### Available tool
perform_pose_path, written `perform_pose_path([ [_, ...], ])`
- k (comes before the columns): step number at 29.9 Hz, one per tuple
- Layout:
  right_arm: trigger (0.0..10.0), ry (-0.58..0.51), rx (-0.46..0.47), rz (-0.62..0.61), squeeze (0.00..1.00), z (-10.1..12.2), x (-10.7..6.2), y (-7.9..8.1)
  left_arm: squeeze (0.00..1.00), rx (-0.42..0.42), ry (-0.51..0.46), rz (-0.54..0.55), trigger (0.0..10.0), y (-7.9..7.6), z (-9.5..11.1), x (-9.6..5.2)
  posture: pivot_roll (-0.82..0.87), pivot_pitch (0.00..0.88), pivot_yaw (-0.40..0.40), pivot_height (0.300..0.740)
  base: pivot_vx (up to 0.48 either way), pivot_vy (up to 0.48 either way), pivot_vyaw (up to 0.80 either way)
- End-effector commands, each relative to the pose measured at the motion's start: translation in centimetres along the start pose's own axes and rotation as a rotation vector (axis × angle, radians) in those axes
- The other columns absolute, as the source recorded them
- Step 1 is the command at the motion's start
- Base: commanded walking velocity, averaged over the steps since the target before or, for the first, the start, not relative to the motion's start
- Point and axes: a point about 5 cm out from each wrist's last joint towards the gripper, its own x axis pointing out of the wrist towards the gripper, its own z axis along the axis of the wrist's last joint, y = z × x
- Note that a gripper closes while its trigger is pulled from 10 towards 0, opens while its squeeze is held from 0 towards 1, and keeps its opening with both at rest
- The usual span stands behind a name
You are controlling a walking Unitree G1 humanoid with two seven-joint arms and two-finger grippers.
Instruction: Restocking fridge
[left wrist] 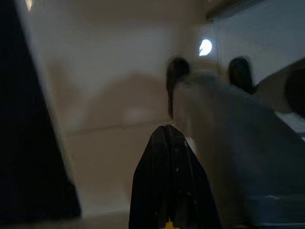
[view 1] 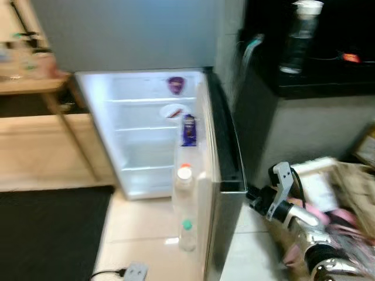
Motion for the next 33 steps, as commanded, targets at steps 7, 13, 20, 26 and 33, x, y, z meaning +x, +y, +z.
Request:
perform_pose_path([
  [7, 10.0, -0.01, -0.036, 0.125, 0.0, 0.6, 1.9, 1.9, 0.0, 0.009, 0.001, 0.011, 10.0, 0.4, 0.0, -0.1, -0.08, 0.0, -0.001, 0.74, 0.0, 0.0, 0.79],
  [13, 10.0, -0.058, -0.063, 0.065, 0.0, 1.2, 2.7, 2.1, 0.0, 0.013, 0.002, 0.011, 10.0, 0.4, -0.1, -0.1, -0.08, 0.0, 0.004, 0.74, 0.0, 0.0, 0.78],
  [20, 10.0, 0.015, -0.097, -0.145, 0.0, 0.5, 2.1, 0.5, 0.0, 0.013, 0.001, 0.01, 10.0, 0.4, -0.1, -0.1, -0.08, 0.0, 0.003, 0.74, 0.0, 0.0, 0.0],
  [26, 10.0, 0.254, -0.078, -0.407, 0.0, -3.2, -1.3, -1.6, 0.0, 0.021, 0.001, 0.02, 10.0, 0.4, 0.0, -0.1, -0.08, 0.0, 0.0, 0.74, 0.0, 0.0, 0.0],
  [33, 10.0, 0.423, -0.017, -0.576, 0.0, -6.9, -4.7, -1.9, 0.0, 0.053, 0.009, 0.05, 10.0, 0.6, 0.1, -0.1, -0.08, 0.0, -0.004, 0.74, 0.0, 0.0, 0.0],
])
